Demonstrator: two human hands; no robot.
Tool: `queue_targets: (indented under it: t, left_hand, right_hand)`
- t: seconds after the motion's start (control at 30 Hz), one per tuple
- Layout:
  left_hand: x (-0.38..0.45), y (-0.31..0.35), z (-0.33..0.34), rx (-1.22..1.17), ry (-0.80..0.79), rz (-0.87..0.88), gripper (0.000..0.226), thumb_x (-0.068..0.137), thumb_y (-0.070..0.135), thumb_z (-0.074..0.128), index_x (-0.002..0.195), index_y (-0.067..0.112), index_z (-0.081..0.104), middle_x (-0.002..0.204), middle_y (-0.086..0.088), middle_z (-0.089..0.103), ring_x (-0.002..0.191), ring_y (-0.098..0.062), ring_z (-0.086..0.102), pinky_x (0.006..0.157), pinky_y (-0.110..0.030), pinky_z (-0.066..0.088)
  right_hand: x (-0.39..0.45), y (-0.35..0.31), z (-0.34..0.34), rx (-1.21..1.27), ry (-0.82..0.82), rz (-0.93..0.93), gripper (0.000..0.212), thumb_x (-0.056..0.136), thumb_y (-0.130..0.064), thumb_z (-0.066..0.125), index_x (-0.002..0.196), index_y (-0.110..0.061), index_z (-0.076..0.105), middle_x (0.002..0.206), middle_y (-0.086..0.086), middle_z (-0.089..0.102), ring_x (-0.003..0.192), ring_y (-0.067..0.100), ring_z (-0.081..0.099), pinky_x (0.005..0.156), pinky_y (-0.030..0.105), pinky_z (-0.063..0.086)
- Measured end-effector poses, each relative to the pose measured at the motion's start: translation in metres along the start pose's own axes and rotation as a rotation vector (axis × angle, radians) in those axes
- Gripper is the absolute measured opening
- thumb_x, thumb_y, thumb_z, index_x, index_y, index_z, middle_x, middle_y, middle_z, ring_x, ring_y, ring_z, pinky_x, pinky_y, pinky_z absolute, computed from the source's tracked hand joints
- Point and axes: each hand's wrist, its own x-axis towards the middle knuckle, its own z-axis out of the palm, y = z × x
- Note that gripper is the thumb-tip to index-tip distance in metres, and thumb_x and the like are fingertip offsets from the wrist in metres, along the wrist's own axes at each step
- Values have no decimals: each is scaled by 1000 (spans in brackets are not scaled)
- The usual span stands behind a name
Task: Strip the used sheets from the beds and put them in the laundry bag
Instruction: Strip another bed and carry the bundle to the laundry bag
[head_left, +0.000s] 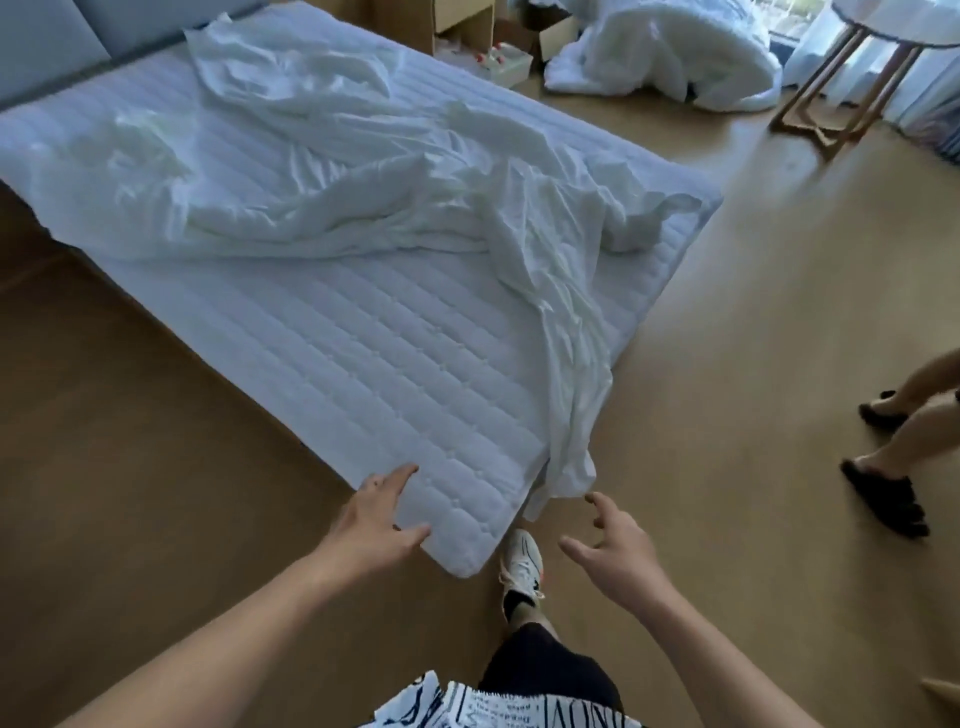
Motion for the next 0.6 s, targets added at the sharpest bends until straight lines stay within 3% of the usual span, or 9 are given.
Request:
queue_targets:
  t: [0.07, 0.17, 0.27, 0.33, 0.43, 0.53, 0.6]
  left_hand:
    - [29, 18, -2, 12, -21, -98, 65, 88, 40, 68, 148, 38, 42, 129, 1, 52, 106, -19, 61, 95, -36, 53]
    - [69, 51, -9, 62, -63, -171, 48, 88, 27, 62, 133, 39, 48, 122, 4, 50, 96, -18, 59, 88, -33, 52]
    - [110, 77, -12, 104, -72, -198, 36, 91, 27, 61, 124, 36, 50, 123, 4, 48, 94, -18, 55, 82, -30, 43]
    - [136, 86, -8, 89, -70, -216, 32, 93, 37, 65, 121, 32, 51, 125, 3, 49, 102, -19, 56, 86, -32, 43]
    - [164, 90, 0, 58, -89, -221, 52, 91, 49, 69, 137, 32, 50, 140, 1, 47, 129, -21, 50, 103, -33, 40]
    - [174, 88, 4, 28, -127, -246, 74, 91, 55, 68, 155, 36, 36, 156, 4, 37, 145, -17, 36, 114, -33, 33]
    - [173, 84, 8, 15, -138, -253, 80, 90, 56, 69, 158, 36, 30, 161, 6, 32, 149, -16, 31, 117, -34, 30]
  right_hand:
    - [53, -8, -19, -9, -61, 8, 64, 92, -39, 74, 147, -21, 47, 126, -1, 54, 115, 17, 57, 98, 38, 52]
    - [130, -13, -39, -32, -121, 32, 56, 92, -34, 74, 140, -16, 53, 126, 0, 58, 107, 15, 54, 92, 34, 50]
    - [206, -7, -43, -12, -150, 96, 71, 88, -40, 78, 146, -14, 47, 135, 8, 58, 118, 28, 59, 97, 43, 52]
    - [252, 2, -37, 30, -149, 173, 89, 83, -45, 82, 152, -11, 38, 144, 16, 50, 129, 36, 54, 105, 48, 49]
    - [301, 8, -24, 226, -117, 327, 91, 75, -47, 89, 144, -9, 42, 139, 15, 56, 125, 39, 58, 103, 50, 52]
    - [325, 4, -9, 368, -48, 403, 71, 80, -32, 86, 138, -10, 50, 134, 12, 61, 121, 36, 60, 99, 47, 53]
    - [328, 3, -6, 337, 32, 424, 46, 87, -19, 71, 131, -11, 57, 128, 14, 63, 117, 38, 61, 95, 45, 53]
